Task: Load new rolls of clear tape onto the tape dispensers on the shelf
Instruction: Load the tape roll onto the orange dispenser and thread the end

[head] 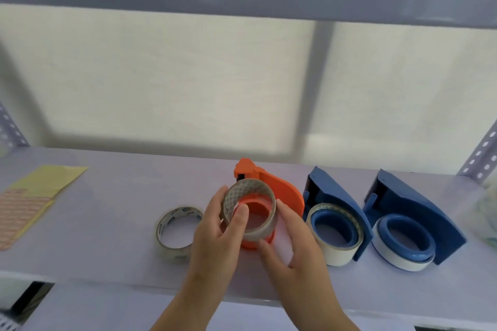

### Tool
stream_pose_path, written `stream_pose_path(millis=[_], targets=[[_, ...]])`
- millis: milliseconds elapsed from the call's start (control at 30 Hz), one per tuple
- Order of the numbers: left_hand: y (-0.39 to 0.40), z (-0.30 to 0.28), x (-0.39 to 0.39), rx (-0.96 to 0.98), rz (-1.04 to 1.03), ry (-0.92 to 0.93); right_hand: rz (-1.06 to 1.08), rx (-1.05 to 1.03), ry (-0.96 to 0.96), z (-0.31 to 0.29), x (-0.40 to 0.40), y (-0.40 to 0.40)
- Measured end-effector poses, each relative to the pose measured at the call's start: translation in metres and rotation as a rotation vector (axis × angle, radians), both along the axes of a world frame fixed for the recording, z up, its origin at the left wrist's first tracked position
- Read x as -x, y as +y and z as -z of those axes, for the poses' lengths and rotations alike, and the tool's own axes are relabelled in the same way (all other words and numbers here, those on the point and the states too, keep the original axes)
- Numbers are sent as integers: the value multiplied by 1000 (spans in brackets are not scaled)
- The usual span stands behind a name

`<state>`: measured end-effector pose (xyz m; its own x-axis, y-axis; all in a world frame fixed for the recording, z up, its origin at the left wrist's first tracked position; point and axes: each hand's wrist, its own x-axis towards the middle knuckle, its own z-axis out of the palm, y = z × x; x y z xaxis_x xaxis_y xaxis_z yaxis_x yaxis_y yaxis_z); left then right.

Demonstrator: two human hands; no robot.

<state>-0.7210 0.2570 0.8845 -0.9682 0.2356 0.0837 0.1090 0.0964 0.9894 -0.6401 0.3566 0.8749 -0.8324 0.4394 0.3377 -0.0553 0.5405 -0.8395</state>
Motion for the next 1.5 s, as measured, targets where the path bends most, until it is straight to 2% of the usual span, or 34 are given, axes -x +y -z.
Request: stream_pose_path(millis=[133, 200, 300, 367, 467, 500, 567, 700, 867, 967, 1133, 1200, 1333, 1433, 1500], targets=[[-8, -14, -14, -290, 14, -87, 5, -53, 100, -3, -3, -13], [-15, -15, -22, -318, 65, -87, 22, -94, 113, -2, 0, -18], [-31, -12, -22, -254, 128, -53, 10, -136, 132, -2, 3, -18], [-47, -3, -10, -60, 5, 67, -2, -159, 152, -3, 3, -20], [-66, 12, 14, 442, -196, 245, 27, -174, 162, -2, 2, -28], [-70, 18, 20, 565, -197, 237, 38, -188, 162, -1, 2, -31], [-72, 24, 25, 659, -160, 149, 26, -183, 156, 2, 3, -36], [-76, 25, 33, 576, -155, 124, -26, -113, 64, 11, 6, -48], [-101, 17, 44, 477, -324, 112, -34, -194, 43, 22, 11, -55], [-114, 7, 47, 363, -404, 97, -32, -287, -35, 29, 18, -60], [-110, -11, 37, 265, -413, 154, -108, -299, -188, 25, 29, -76], [-103, -17, 29, 252, -394, 173, -114, -229, -78, 16, 26, -78], [-79, -27, 3, 302, -299, 270, -296, 230, 79, -11, 15, -73], [-51, -30, -19, 263, -159, 343, -218, 313, 184, -27, 9, -55], [-34, -28, -28, 166, -47, 281, -128, 331, 195, -31, 7, -36]])
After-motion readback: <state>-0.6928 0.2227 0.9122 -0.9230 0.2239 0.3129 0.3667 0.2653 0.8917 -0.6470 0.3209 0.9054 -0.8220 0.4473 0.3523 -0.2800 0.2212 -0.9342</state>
